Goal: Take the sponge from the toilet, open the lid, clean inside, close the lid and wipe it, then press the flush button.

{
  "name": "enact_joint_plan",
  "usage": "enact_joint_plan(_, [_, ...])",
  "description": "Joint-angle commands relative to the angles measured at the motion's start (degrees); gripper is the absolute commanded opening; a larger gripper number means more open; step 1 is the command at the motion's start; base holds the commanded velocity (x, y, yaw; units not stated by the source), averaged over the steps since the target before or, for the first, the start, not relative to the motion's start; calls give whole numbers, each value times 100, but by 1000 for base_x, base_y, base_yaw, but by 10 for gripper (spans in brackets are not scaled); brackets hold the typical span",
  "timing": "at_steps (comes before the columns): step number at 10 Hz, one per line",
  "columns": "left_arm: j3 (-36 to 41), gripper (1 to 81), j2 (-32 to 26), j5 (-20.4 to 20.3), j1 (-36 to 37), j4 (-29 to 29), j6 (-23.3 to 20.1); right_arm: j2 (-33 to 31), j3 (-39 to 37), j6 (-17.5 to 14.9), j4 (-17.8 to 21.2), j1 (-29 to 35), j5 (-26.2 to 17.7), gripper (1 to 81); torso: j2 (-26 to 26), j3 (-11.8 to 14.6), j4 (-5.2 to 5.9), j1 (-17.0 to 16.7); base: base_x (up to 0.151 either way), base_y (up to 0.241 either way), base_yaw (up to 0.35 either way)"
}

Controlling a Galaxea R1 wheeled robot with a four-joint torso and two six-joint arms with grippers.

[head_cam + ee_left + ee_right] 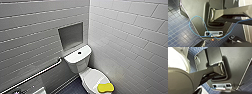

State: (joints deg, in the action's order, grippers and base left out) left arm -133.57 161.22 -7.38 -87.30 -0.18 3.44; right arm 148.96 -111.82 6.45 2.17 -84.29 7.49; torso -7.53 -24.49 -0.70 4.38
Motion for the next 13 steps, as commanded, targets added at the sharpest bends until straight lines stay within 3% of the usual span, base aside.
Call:
enact_joint_plan(1, [86, 811, -28, 412, -64, 71, -10, -1085, 1471, 155, 117, 644, -388, 811, -531, -308, 0, 343, 0, 0, 0])
enact_joint_plan(6, [-46, 811, 121, 412, -143, 203, -10, -1665, 2060, 155, 873, 1874, -397, 811, -1637, -901, 0, 1038, 0, 0, 0])
enact_joint_plan(8, [-222, 811, 253, 412, -196, 203, -10, -1788, 2140, 164, 1241, 2270, -388, 811, -2052, -714, 0, 1307, 0, 0, 0])
enact_joint_plan(13, [-257, 811, 324, 412, -266, 203, -10, -1753, 1964, 164, 1664, 2965, -397, 811, -3139, -778, 0, 1994, 0, 0, 0])
